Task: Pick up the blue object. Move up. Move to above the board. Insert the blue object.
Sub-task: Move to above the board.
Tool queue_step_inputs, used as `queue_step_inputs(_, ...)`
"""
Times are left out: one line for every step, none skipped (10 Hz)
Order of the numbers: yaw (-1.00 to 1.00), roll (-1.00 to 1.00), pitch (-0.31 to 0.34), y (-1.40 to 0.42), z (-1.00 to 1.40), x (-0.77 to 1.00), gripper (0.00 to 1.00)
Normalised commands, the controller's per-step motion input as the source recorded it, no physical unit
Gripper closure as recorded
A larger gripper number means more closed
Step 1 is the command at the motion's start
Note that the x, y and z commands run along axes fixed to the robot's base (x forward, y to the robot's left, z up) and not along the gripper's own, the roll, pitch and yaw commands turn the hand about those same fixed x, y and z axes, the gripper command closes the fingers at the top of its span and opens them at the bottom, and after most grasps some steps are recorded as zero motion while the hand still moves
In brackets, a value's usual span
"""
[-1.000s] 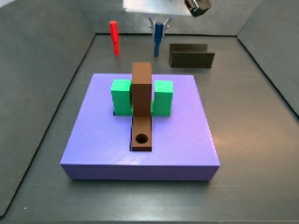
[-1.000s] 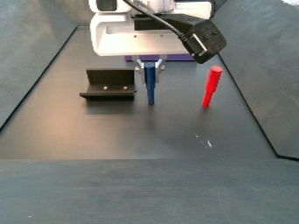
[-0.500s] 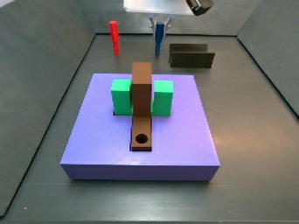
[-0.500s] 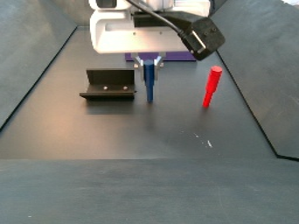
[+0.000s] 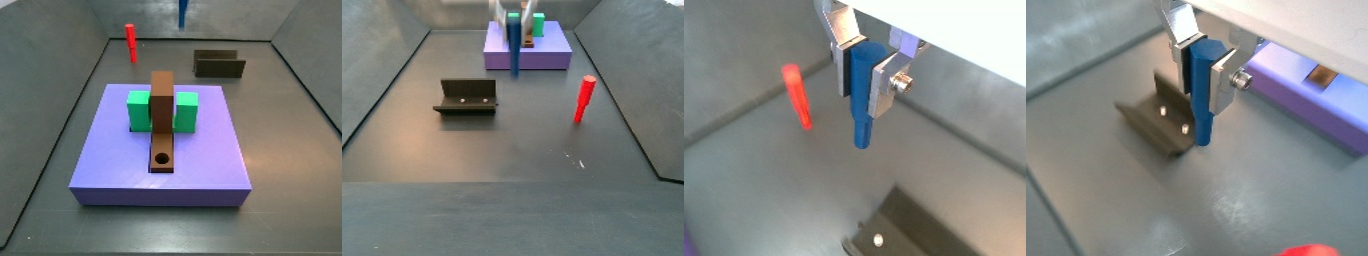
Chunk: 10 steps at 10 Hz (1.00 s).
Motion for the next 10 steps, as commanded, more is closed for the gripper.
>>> queue_step_inputs(0.00,0.02,0.040,0.00,1.40,0.03,1.00)
queue_step_inputs(0.01,0.01,0.081,0.00,1.40,0.05,1.00)
queue_step_inputs(0.01,0.01,0.097,0.00,0.92,0.04,1.00)
queue_step_inputs(0.00,0.01,0.076,0.00,0.33,0.04,1.00)
queue_step_inputs(-0.12,0.08,0.168,-1.40,0.20,-0.18,1.00)
queue_step_inputs(-0.11,0.10,0.152,-1.40,0.20,-0.19,1.00)
queue_step_inputs(-0.06,0.09,0.055,-1.40,0.19,-0.20,1.00)
queue_step_inputs(-0.04,0.03,0.034,-1.40,0.19,-0.20,1.00)
queue_step_inputs(-0.01,0.02,0.022,-1.40,0.20,-0.20,1.00)
queue_step_inputs(0.00,0.01,0.018,-1.40,0.20,-0.20,1.00)
